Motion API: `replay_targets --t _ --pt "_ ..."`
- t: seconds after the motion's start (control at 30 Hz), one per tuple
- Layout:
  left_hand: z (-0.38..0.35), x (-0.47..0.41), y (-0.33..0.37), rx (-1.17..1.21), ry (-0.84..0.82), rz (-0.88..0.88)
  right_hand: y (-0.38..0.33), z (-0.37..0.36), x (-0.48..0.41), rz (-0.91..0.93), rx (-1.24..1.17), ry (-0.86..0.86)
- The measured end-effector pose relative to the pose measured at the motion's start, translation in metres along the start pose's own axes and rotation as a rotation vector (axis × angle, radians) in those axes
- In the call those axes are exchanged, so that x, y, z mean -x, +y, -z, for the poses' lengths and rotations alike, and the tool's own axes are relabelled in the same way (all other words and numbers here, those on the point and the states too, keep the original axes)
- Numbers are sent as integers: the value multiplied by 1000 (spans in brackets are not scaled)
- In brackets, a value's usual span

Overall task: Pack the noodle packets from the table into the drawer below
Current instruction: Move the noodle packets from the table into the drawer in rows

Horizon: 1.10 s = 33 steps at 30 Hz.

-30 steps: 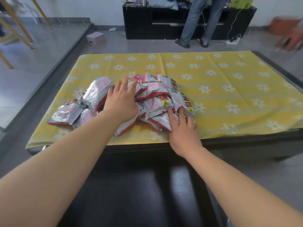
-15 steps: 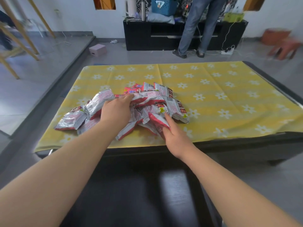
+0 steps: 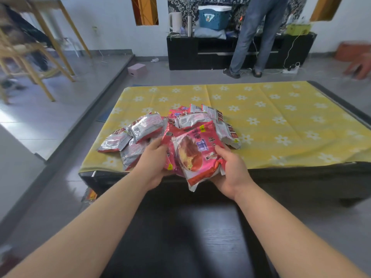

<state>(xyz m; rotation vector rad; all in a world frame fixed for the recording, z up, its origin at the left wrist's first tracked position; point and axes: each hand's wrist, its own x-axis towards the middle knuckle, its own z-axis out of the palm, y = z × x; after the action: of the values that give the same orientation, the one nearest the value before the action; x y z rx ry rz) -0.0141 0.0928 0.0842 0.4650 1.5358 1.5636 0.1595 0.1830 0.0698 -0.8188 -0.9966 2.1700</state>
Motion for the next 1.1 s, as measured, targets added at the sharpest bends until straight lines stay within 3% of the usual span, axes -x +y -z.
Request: replay_targets --t 0.13,0.3,0.53,0.73,0.87,0.93,1.03,1.1 --pt "9 24 -18 93 -52 48 10 -4 19 53 268 -65" --pt "22 52 -33 92 -183 247 15 -1 36 -35 352 -161" --pt "52 82 -38 15 -100 327 24 1 51 -107 408 -205" --pt "73 100 -37 -17 -397 459 29 -7 59 -151 695 -382" --pt "86 109 -47 -152 -459 470 43 -21 63 -89 871 -470" --pt "91 109 -53 -195 -408 457 53 -27 61 2 1018 -404" --pt "96 106 -65 -189 -252 419 70 -34 56 162 1265 -110" --pt "99 102 -74 -189 -176 377 84 -38 54 146 1329 21"
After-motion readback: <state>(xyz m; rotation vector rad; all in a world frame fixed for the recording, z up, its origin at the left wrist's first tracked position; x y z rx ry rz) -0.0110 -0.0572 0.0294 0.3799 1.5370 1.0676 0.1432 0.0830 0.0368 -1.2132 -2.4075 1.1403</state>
